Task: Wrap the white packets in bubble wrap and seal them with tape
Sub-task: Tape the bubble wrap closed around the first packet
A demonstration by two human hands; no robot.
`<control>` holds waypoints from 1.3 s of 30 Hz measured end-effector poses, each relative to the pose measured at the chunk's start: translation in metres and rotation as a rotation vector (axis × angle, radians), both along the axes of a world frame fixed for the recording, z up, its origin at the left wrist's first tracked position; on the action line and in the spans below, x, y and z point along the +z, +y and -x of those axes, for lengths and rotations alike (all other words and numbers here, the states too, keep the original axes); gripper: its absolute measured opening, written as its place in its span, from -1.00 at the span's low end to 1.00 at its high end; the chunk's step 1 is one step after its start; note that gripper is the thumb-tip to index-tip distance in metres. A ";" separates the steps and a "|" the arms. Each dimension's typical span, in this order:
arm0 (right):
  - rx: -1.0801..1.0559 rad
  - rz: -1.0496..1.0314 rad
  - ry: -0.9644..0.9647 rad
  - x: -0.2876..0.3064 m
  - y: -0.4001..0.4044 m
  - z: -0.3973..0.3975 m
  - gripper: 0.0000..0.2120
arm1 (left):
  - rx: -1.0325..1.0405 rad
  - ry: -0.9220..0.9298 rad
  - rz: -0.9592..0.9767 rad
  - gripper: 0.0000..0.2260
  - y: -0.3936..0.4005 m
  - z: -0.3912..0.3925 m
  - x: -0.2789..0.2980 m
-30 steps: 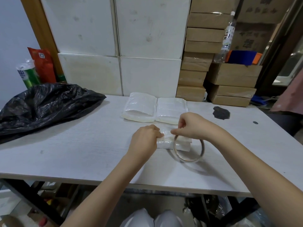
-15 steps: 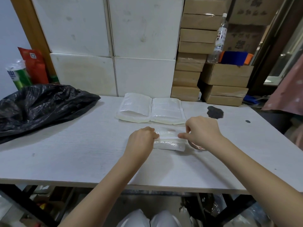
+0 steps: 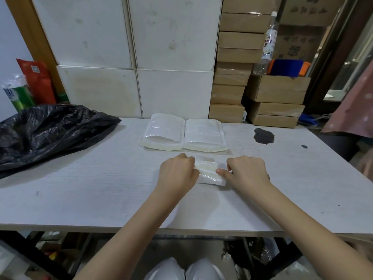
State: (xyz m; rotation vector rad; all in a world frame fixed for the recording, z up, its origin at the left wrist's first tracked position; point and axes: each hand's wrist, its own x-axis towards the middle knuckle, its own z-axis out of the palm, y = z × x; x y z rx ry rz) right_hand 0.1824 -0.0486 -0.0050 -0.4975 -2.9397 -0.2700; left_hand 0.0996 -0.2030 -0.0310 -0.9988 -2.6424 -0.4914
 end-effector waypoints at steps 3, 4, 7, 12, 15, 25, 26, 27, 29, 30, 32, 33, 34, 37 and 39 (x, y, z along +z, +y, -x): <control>0.012 0.099 0.010 0.001 0.005 -0.002 -0.65 | 0.048 0.024 0.017 -0.67 0.011 -0.010 0.006; 0.014 0.146 0.007 0.003 0.008 -0.003 -0.68 | 0.049 0.025 0.046 -0.68 0.013 -0.011 0.006; 0.018 0.257 -0.040 0.009 0.014 -0.005 -0.70 | 0.078 0.011 -0.002 -0.66 0.007 -0.009 0.003; 0.025 0.358 -0.038 0.011 0.016 -0.003 -0.77 | 0.106 0.007 0.042 -0.62 0.008 -0.014 0.011; 0.034 0.322 -0.026 0.010 0.015 -0.002 -0.78 | 0.057 0.001 0.152 -0.65 0.019 -0.009 0.016; 0.094 0.393 -0.123 0.018 0.026 -0.004 -0.76 | -0.321 -0.467 -0.085 -0.78 0.044 -0.004 0.016; 0.089 0.418 -0.118 0.019 0.026 -0.005 -0.78 | -0.310 -0.432 -0.048 -0.76 0.046 -0.004 0.015; 0.084 0.436 -0.104 0.019 0.027 -0.005 -0.78 | -0.302 -0.397 -0.008 -0.75 0.047 -0.005 0.014; 0.078 0.451 -0.072 0.019 0.026 -0.006 -0.79 | -0.300 -0.341 0.046 -0.73 0.050 -0.006 0.014; 0.074 0.456 -0.062 0.018 0.026 -0.006 -0.80 | -0.302 -0.330 0.061 -0.73 0.050 -0.006 0.013; 0.066 0.479 -0.047 0.018 0.023 -0.007 -0.82 | -0.308 -0.345 0.073 -0.77 0.050 -0.005 0.013; 0.063 0.494 -0.039 0.018 0.023 -0.008 -0.83 | -0.312 -0.356 0.079 -0.79 0.051 -0.004 0.014; 0.062 0.505 -0.030 0.018 0.022 -0.009 -0.84 | -0.318 -0.359 0.092 -0.80 0.051 -0.004 0.015; 0.049 0.510 0.024 0.015 0.022 -0.010 -0.86 | -0.330 -0.343 0.178 -0.81 0.054 -0.005 0.017; 0.044 0.522 0.065 0.014 0.023 -0.012 -0.88 | -0.339 -0.340 0.207 -0.82 0.055 -0.007 0.017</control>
